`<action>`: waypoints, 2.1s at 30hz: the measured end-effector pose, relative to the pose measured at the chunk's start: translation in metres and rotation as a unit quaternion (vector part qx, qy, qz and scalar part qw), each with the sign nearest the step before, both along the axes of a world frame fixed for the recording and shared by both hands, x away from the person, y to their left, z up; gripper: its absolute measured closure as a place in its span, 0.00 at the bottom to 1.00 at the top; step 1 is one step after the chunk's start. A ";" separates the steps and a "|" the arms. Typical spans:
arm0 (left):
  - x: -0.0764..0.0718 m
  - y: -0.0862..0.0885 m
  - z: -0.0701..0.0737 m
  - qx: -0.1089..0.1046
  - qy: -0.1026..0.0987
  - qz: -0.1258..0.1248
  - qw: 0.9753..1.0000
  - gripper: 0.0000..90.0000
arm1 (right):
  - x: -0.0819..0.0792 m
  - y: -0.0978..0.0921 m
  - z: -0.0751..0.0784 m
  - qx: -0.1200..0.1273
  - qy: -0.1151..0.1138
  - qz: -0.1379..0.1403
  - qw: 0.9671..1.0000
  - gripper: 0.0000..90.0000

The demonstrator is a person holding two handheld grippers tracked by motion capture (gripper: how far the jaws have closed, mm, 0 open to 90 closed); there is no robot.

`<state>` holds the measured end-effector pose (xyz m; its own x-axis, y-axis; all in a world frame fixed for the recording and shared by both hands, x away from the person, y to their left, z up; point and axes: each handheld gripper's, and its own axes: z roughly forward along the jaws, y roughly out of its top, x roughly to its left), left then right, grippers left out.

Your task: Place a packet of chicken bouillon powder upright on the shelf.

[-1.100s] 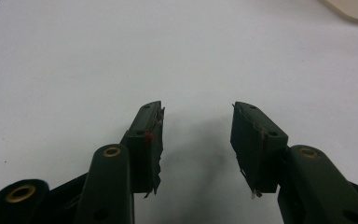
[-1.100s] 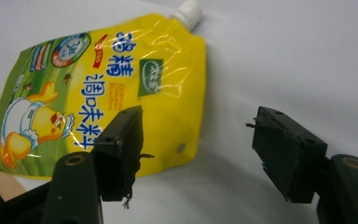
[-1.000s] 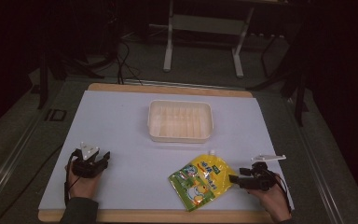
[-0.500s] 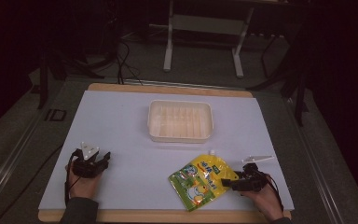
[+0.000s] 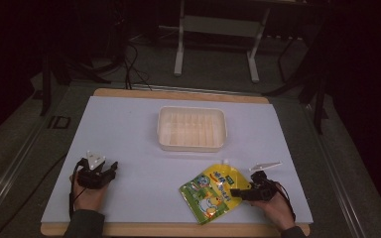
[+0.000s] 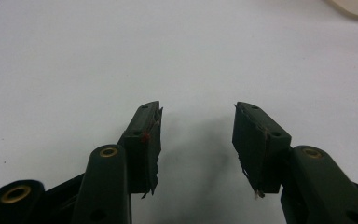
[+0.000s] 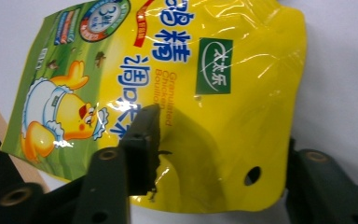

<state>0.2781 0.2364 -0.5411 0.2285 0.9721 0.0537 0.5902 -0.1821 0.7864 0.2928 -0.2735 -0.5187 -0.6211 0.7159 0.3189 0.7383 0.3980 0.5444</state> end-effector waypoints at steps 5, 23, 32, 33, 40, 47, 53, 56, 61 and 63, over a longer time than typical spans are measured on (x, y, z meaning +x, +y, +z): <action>0.000 0.000 0.000 -0.001 0.001 0.000 1.000 0.57 | 0.004 -0.004 0.000 0.005 0.018 -0.010 1.000 0.82; 0.000 0.000 0.000 -0.001 0.000 0.001 1.000 0.57 | 0.002 -0.004 0.012 0.022 -0.004 -0.018 1.000 1.00; 0.000 0.000 0.000 -0.001 0.000 0.001 1.000 0.57 | 0.004 -0.005 0.028 0.045 -0.026 -0.025 0.998 1.00; 0.000 0.000 0.000 -0.001 0.000 0.001 1.000 0.57 | 0.004 -0.005 0.030 0.048 -0.029 -0.026 0.998 1.00; 0.000 0.000 0.000 -0.001 -0.001 0.002 1.000 0.56 | 0.006 -0.007 0.049 0.052 -0.056 -0.038 0.996 1.00; 0.000 0.000 0.000 0.000 0.000 0.001 1.000 0.56 | 0.010 -0.024 0.074 0.059 -0.086 -0.065 0.992 1.00; 0.000 0.000 0.000 0.000 0.001 0.000 1.000 0.56 | 0.007 -0.043 0.095 0.071 -0.113 -0.093 0.987 1.00; 0.000 -0.001 0.000 0.002 0.001 0.001 1.000 0.56 | 0.004 -0.052 0.101 0.083 -0.122 -0.104 0.984 1.00; 0.000 -0.001 0.000 0.002 0.001 0.001 1.000 0.56 | 0.000 -0.055 0.102 0.098 -0.117 -0.091 0.984 1.00; 0.000 -0.001 0.000 0.002 0.002 0.001 1.000 0.56 | -0.001 -0.054 0.103 0.102 -0.115 -0.081 0.985 1.00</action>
<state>0.2784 0.2357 -0.5414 0.2265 0.9724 0.0568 0.5930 -0.1839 0.7839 0.2921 -0.3275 -0.4154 -0.5772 0.7465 0.3311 0.6307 0.1500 0.7614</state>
